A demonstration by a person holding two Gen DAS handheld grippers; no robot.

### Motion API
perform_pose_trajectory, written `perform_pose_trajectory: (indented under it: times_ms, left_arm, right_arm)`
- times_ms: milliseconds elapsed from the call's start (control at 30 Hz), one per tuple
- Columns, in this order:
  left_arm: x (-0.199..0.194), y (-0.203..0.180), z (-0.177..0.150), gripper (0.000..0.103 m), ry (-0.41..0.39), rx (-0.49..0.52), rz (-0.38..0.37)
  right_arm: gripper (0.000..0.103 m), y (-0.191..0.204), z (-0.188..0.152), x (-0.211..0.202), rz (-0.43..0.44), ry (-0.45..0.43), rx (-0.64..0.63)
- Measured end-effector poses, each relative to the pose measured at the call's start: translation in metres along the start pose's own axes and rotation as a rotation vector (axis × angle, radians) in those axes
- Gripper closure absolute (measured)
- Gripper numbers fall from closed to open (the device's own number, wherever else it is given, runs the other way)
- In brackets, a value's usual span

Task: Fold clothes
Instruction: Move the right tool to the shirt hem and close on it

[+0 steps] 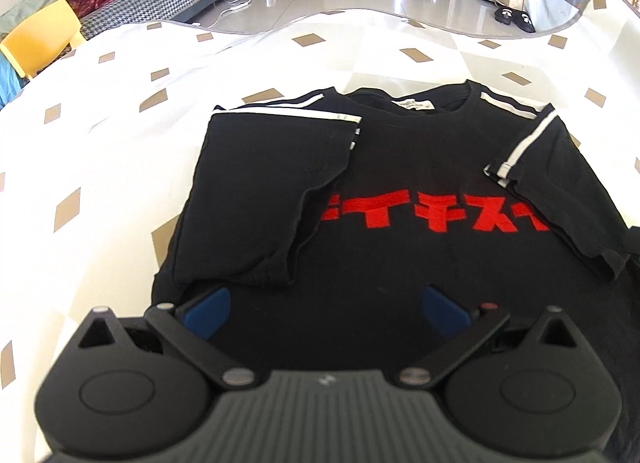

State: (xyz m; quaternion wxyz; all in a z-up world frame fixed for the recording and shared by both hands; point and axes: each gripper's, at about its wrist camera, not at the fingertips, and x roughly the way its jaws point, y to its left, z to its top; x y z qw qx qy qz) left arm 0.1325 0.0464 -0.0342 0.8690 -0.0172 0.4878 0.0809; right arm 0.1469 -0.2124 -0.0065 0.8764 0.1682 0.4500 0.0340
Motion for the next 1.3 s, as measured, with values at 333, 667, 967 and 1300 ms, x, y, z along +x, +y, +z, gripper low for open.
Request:
perform_pose_trajectory:
  times_ms: [333, 667, 967, 1300]
  left_arm:
    - [0.01, 0.015, 0.001, 0.0, 0.014, -0.044, 0.043]
    - [0.016, 0.017, -0.002, 0.0, 0.03, -0.057, 0.05]
    - [0.017, 0.017, -0.004, 0.0, 0.028, -0.068, 0.037]
    - [0.019, 0.018, -0.003, 0.0, 0.025, -0.077, 0.027]
  right_arm:
    - [0.044, -0.003, 0.003, 0.015, 0.0, -0.029, 0.017]
    - [0.049, -0.005, 0.006, 0.026, -0.005, -0.052, 0.001]
    - [0.049, -0.014, 0.015, 0.031, 0.029, -0.071, 0.061]
    - [0.051, -0.003, 0.01, 0.04, 0.03, -0.094, -0.018]
